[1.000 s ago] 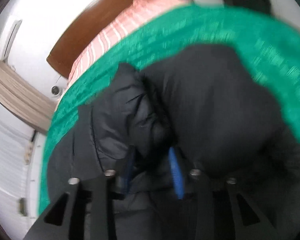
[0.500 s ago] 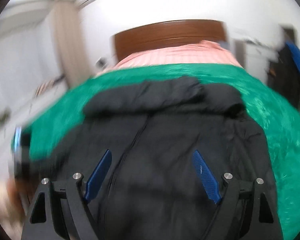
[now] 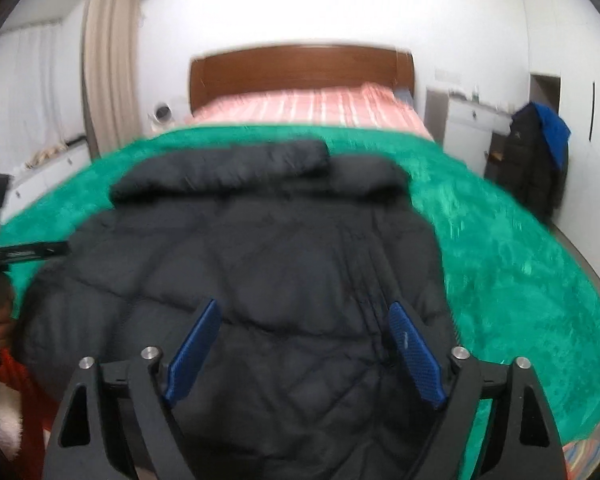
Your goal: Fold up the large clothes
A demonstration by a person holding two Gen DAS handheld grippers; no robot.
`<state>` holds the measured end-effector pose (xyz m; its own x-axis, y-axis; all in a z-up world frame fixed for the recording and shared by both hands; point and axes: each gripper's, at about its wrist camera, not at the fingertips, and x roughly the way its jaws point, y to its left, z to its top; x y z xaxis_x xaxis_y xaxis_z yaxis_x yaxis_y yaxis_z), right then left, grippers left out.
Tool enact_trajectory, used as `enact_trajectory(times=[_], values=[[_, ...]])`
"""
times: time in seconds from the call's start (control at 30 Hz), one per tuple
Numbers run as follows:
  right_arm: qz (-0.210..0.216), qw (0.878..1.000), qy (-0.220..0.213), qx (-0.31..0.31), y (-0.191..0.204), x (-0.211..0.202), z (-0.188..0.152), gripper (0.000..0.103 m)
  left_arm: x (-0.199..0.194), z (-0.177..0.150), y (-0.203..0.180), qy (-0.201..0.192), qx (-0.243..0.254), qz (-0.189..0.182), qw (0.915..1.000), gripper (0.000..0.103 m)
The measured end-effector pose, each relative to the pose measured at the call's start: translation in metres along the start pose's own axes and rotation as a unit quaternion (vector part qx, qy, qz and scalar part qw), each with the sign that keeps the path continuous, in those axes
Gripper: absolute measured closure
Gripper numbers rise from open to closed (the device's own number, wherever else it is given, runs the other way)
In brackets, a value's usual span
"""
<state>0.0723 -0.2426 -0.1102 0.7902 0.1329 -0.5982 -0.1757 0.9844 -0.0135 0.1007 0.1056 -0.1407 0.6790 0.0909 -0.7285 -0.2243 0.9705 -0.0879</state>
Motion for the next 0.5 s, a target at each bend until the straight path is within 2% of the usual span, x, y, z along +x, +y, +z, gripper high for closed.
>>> enact_trajectory(times=[0.07,0.13,0.33,0.5], values=[[0.014,0.998,0.063,0.020,-0.006,0.033,-0.014,0.016,0.016,-0.010,-0.003,0.010,0.021,0.012,0.9996,0.000],[0.021,0.998,0.050,0.027,-0.008,0.036,-0.021,0.015,0.018,-0.016,-0.003,-0.005,0.027,0.014,0.9995,0.000],[0.014,0.999,0.045,0.017,-0.004,0.040,-0.022,0.009,0.023,-0.017,0.001,-0.007,0.016,0.003,0.9998,0.000],[0.009,0.999,0.042,0.012,-0.001,0.043,-0.023,0.007,0.024,-0.019,0.001,-0.012,0.018,0.005,0.9998,0.000]])
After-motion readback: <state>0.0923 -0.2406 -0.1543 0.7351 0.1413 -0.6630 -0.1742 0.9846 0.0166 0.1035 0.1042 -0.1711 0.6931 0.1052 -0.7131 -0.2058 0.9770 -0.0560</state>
